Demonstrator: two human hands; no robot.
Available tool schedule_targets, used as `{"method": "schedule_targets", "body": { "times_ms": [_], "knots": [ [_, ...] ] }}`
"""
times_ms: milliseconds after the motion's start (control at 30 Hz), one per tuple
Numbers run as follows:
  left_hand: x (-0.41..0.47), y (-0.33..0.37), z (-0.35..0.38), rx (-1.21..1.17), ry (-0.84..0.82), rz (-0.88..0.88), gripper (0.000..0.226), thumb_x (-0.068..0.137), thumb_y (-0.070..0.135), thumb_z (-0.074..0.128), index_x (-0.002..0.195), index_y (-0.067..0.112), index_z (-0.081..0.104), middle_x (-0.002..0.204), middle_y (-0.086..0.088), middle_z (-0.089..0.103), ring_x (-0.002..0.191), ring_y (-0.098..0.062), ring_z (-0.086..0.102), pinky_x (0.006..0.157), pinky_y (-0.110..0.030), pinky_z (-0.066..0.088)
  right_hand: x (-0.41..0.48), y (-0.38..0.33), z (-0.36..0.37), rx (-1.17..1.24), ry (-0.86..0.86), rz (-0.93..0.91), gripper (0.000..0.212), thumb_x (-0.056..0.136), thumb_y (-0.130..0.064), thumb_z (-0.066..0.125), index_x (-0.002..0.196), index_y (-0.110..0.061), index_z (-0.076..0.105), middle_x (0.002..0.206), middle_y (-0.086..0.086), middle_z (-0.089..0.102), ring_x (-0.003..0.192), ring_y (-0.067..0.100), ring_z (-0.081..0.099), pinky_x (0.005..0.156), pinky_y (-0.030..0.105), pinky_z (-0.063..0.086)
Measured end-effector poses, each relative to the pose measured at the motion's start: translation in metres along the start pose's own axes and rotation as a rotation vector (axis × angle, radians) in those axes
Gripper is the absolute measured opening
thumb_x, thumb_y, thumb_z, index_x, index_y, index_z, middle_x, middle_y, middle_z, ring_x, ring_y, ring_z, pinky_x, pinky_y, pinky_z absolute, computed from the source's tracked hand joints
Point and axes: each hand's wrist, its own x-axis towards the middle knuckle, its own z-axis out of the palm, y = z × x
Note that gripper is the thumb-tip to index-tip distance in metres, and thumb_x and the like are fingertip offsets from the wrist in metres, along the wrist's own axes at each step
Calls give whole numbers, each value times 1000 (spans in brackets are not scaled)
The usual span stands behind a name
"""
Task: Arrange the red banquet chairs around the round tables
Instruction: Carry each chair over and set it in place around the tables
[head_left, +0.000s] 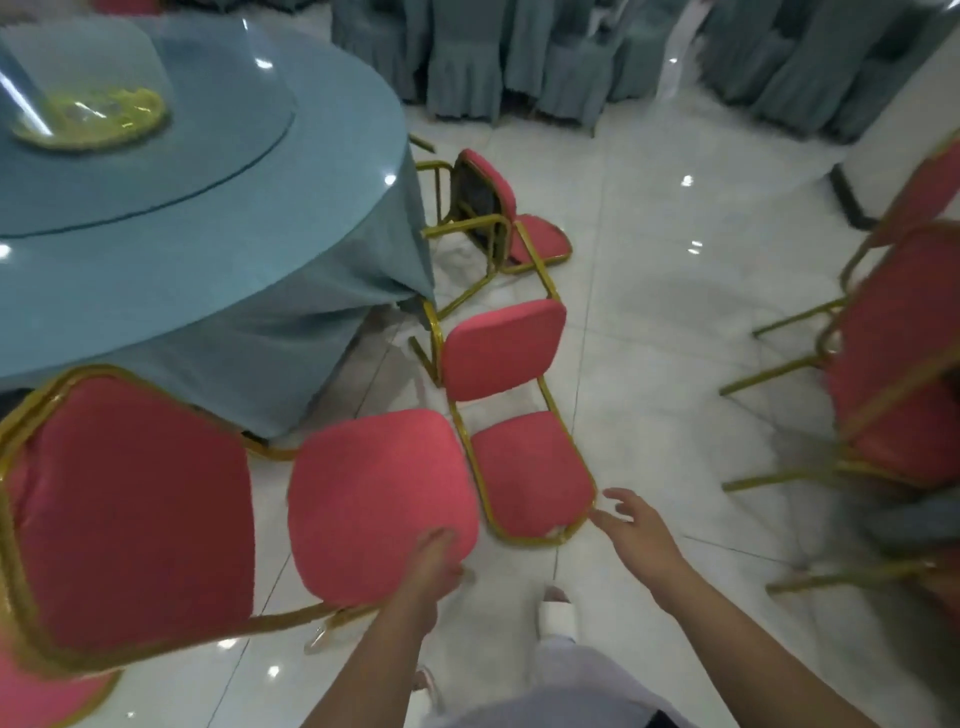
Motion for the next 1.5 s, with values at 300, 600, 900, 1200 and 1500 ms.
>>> {"method": "schedule_targets", "body": {
  "times_ms": [300, 600, 900, 1200, 1500],
  "knots": [
    [20, 25, 129, 250, -116, 30, 27, 86, 29, 63, 110, 16, 58, 97, -5, 57, 74, -19, 54, 57, -28, 47, 54, 42, -99, 171, 68, 1, 35, 91, -33, 66, 124, -33, 55, 133, 0, 47, 109, 16, 55, 87, 31, 40],
    [31, 56, 302, 286, -40, 161, 19, 89, 18, 64, 108, 22, 61, 90, -2, 60, 77, -19, 55, 66, -33, 48, 148, 62, -221, 182, -43, -67, 39, 90, -39, 66, 127, -41, 51, 138, -4, 46, 123, 18, 48, 89, 31, 40],
    [67, 105, 391, 269, 53, 173, 22, 91, 17, 63, 113, 18, 60, 90, -3, 59, 70, -17, 53, 60, -27, 44, 254, 28, -279, 110, -122, -140, 46, 89, -39, 66, 133, -36, 51, 137, -3, 47, 116, 13, 48, 77, 23, 44],
    [195, 221, 544, 433, 60, 216, 35, 87, 20, 64, 122, 16, 60, 115, -7, 63, 93, -19, 60, 74, -27, 45, 432, -48, -367, -306, -203, -317, 56, 92, -39, 60, 143, -35, 39, 146, -5, 38, 128, 14, 41, 95, 23, 32],
    [276, 340, 621, 730, 45, 190, 62, 84, 30, 63, 142, 23, 44, 143, -10, 46, 127, -27, 47, 98, -34, 42, 572, -148, -410, -499, -321, -290, 56, 94, -39, 57, 146, -30, 36, 150, 0, 36, 132, 20, 42, 104, 30, 35]
  ]
}}
